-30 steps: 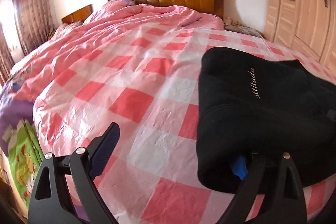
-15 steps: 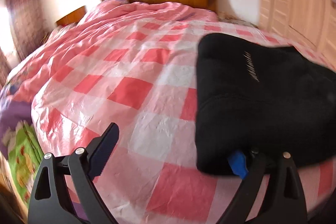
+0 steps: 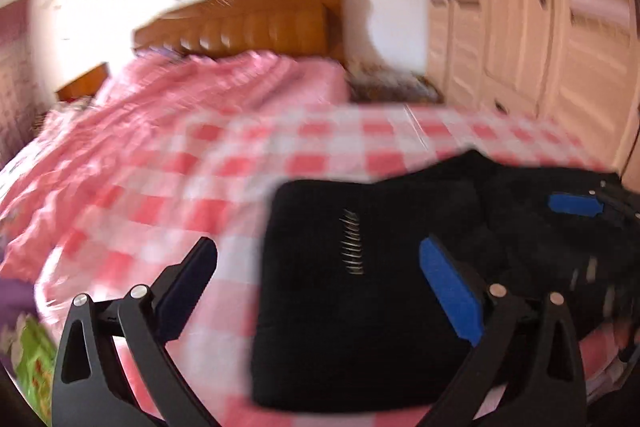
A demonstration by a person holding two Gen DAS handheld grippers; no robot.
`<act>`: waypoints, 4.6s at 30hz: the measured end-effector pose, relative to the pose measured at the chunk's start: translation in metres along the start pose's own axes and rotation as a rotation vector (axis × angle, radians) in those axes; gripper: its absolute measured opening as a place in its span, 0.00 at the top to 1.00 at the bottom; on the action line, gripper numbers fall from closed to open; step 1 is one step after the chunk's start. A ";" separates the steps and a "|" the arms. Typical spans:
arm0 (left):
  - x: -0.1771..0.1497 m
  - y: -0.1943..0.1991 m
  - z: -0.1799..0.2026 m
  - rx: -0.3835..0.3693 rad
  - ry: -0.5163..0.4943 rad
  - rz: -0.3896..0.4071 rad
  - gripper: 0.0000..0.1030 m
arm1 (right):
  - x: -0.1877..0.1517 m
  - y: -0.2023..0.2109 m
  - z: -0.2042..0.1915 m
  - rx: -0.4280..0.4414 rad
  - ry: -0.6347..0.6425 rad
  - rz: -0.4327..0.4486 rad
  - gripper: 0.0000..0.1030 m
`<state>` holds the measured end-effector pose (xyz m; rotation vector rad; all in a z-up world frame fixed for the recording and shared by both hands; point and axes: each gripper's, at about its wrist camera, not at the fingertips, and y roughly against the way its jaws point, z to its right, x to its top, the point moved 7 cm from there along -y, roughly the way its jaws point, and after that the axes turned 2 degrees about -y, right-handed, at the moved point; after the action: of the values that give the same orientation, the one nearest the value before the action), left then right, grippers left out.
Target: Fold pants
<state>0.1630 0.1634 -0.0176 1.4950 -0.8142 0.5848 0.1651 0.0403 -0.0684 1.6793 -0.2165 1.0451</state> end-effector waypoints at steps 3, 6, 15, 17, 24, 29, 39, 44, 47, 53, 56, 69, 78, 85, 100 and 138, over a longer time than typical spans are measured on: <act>-0.033 -0.035 0.017 -0.044 -0.015 -0.100 0.02 | -0.037 -0.024 0.007 -0.009 0.047 -0.053 0.21; -0.054 -0.042 0.017 -0.076 -0.008 -0.087 0.01 | -0.042 -0.021 0.014 0.049 0.020 -0.033 0.20; 0.020 -0.014 0.021 -0.131 -0.013 -0.059 0.02 | 0.001 0.007 0.054 0.003 -0.036 -0.002 0.13; 0.047 -0.042 0.025 -0.075 -0.051 -0.088 0.02 | 0.020 -0.008 0.061 0.027 -0.039 -0.009 0.13; 0.027 -0.137 0.012 -0.014 -0.019 -0.264 0.01 | 0.002 -0.076 0.076 0.144 -0.093 -0.190 0.08; 0.023 -0.135 0.008 -0.007 -0.022 -0.250 0.01 | 0.030 -0.066 0.082 0.107 -0.051 -0.137 0.07; 0.023 -0.133 0.006 -0.005 -0.015 -0.239 0.01 | 0.057 -0.119 0.136 0.130 -0.147 -0.121 0.04; 0.023 -0.133 0.006 -0.002 -0.014 -0.236 0.01 | 0.057 -0.115 0.142 0.181 -0.193 -0.097 0.04; 0.023 -0.133 0.005 -0.003 -0.014 -0.235 0.01 | 0.056 -0.114 0.140 0.181 -0.196 -0.093 0.04; 0.024 -0.134 0.005 -0.009 -0.010 -0.238 0.01 | 0.058 -0.115 0.143 0.225 -0.239 -0.082 0.05; 0.025 -0.130 0.006 0.045 -0.011 -0.254 0.01 | 0.053 -0.093 0.161 0.153 -0.356 -0.108 0.05; 0.000 -0.010 0.148 -0.121 -0.084 -0.099 0.01 | -0.099 0.082 0.168 -0.117 -0.315 -0.097 0.04; -0.044 -0.027 0.165 -0.105 -0.117 -0.205 0.02 | -0.140 0.087 0.166 -0.181 -0.274 -0.145 0.04; -0.058 -0.019 0.150 -0.119 -0.110 -0.164 0.01 | -0.152 0.091 0.148 -0.215 -0.185 -0.084 0.04; -0.056 -0.007 0.153 -0.116 -0.126 -0.177 0.01 | -0.156 0.126 0.150 -0.204 -0.253 -0.042 0.04; -0.018 -0.035 0.167 -0.224 -0.052 -0.321 0.03 | -0.193 0.156 0.237 -0.201 -0.964 0.307 0.70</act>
<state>0.1612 0.0003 -0.0699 1.4000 -0.6387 0.2092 0.0791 -0.2902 -0.1047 1.8748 -1.1863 0.3186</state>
